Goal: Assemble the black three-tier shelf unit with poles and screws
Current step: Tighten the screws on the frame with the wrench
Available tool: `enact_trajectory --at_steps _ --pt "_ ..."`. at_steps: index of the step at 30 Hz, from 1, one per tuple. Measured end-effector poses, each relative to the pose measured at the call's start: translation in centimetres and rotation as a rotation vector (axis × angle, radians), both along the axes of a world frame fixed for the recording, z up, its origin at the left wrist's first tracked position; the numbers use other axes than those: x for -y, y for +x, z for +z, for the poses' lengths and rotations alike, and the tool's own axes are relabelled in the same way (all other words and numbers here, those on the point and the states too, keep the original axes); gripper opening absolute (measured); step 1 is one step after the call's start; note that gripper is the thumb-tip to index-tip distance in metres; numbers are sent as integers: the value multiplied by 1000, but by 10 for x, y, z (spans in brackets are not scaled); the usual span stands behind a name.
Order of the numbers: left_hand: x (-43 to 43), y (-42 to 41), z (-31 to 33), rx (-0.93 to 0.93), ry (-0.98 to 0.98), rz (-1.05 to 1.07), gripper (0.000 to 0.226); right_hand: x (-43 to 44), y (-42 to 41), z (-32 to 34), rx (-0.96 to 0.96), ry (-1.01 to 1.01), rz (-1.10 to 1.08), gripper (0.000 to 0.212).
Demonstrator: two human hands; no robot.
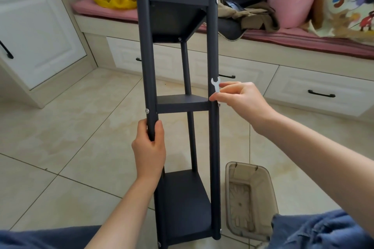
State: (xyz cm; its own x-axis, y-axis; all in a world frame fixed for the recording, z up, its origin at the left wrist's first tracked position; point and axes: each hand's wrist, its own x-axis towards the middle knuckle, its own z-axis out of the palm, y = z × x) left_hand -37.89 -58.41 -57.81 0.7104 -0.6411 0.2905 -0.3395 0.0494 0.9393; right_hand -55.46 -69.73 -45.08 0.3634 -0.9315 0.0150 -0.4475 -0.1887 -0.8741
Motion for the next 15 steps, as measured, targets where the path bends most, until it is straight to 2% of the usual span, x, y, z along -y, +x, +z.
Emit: enact_trajectory --at_steps 4,9,15 --pt "-3 0 -2 -52 -15 -11 22 3 11 0 -54 -53 36 17" --pt "-7 -2 -6 -115 -30 -25 28 2 23 7 -56 -3 0 18" --pt "-14 5 -4 -84 -28 13 28 -7 34 11 -18 -1 -32 14"
